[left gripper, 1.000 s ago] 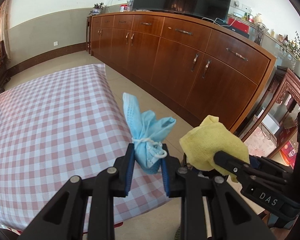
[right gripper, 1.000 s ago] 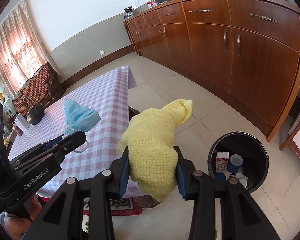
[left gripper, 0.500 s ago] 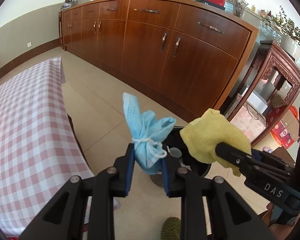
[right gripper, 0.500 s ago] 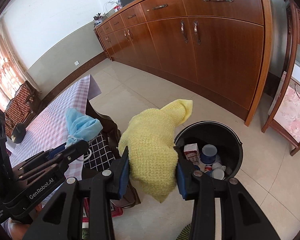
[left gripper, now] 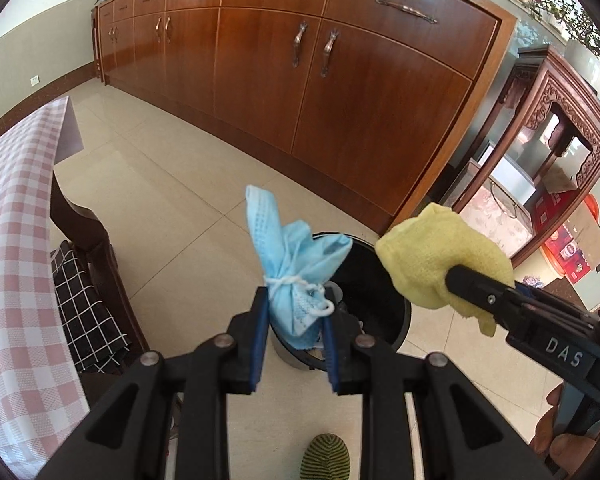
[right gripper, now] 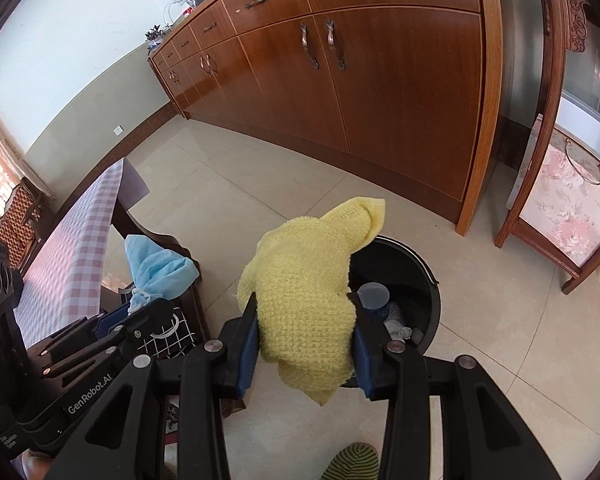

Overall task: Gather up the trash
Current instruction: 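Carry the light blue mask and yellow cloth over the black bin with both tools, then open both tools to drop the mask and yellow cloth into the bin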

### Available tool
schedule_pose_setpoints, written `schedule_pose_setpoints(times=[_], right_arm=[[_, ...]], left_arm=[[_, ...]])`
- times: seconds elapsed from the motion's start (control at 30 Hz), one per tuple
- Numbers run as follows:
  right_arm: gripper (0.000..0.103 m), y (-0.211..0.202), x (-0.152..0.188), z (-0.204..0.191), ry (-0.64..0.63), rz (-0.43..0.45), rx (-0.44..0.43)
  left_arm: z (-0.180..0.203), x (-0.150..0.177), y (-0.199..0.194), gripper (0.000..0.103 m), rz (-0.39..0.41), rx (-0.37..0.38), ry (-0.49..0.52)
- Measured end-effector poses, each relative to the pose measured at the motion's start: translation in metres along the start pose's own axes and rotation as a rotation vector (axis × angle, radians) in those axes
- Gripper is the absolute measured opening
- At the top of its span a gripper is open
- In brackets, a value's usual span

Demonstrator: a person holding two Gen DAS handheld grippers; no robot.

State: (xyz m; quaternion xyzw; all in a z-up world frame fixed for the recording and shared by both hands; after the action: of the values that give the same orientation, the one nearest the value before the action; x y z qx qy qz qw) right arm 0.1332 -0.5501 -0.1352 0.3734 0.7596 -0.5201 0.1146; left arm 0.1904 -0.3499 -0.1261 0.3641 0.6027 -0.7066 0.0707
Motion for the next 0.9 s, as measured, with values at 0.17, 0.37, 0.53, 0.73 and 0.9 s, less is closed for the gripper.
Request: schedule_pose_setpoints(times=[0.17, 0.37, 0.53, 0.73, 0.9], right_arm=[[0.042, 0.019, -0.004, 0.027, 0.06, -0.047, 0.007], [0.042, 0.041, -0.011, 0.049, 0.052, -0.105, 0.046], [0.044, 0.065, -0.012, 0.073, 0.048, -0.178, 0.098], [0.049, 0.087, -0.013, 0.099, 0.028, -0.241, 0.171], [0.059, 0.092, -0.02, 0.111, 0.031, -0.238, 0.216]], left_arm=[[0.011, -0.001, 0.017, 0.026, -0.029, -0.002, 0.004], [0.024, 0.001, 0.043, 0.026, -0.08, -0.002, 0.021], [0.039, 0.008, 0.071, 0.027, -0.16, 0.018, 0.019], [0.057, 0.013, 0.097, 0.038, -0.219, 0.04, 0.022], [0.056, 0.017, 0.111, 0.07, -0.273, 0.087, -0.028]])
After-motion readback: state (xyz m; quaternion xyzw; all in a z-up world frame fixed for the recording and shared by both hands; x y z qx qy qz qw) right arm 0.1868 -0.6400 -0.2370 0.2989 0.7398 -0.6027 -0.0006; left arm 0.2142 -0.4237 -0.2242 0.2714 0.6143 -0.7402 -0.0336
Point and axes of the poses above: each gripper's, at about its wrist camera, not at the fingertips, and y roughly the way its jaws point, z to its right, x to its underside, the point moved 4 cm from there along y, roughly the way its jaws point, and after that the axes turned 14 degrees about -x, right-handed, at the moved point
